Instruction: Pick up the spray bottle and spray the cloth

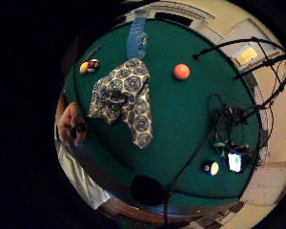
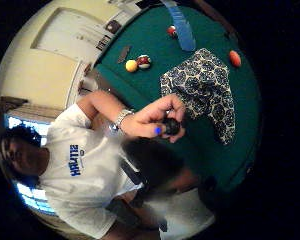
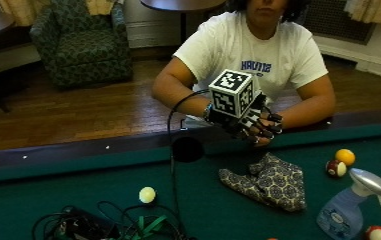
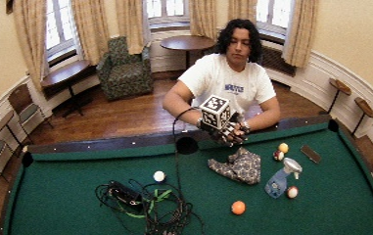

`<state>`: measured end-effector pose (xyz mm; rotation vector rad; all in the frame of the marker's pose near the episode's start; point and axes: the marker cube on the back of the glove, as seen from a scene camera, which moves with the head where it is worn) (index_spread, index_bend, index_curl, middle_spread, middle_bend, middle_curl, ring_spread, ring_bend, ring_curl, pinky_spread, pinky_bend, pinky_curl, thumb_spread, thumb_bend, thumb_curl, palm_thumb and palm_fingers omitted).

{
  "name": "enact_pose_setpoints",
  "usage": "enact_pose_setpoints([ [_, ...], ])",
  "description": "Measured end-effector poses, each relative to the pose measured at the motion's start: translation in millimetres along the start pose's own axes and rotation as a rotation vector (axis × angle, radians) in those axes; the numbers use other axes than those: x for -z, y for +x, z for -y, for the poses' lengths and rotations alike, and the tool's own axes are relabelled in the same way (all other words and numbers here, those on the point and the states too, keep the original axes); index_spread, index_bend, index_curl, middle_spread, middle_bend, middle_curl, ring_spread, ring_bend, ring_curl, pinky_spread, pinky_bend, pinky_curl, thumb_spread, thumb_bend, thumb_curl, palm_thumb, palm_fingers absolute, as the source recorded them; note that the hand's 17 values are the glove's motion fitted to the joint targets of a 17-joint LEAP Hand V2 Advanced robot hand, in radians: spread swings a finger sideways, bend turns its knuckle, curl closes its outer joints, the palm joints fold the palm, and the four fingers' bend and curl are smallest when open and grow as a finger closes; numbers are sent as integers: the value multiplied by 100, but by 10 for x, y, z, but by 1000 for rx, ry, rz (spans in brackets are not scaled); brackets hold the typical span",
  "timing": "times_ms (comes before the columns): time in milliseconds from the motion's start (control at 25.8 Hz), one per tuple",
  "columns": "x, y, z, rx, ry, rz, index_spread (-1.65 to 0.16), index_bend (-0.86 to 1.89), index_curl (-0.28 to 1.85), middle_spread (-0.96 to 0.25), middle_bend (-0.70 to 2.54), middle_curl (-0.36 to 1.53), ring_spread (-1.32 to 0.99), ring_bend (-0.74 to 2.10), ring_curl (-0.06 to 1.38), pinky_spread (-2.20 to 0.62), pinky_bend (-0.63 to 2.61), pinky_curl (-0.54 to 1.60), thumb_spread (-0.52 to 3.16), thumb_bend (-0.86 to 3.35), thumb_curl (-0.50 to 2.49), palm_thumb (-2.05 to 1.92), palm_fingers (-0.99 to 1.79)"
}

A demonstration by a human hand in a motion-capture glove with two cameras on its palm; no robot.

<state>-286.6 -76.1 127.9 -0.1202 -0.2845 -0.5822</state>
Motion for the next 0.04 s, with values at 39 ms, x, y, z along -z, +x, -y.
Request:
enact_pose_setpoints([
  [39,3,-9,-2,3,2,-1,-47,14,29,-16,22,35,-16,30,30,22,31,34,97,-3,37,25,22],
])
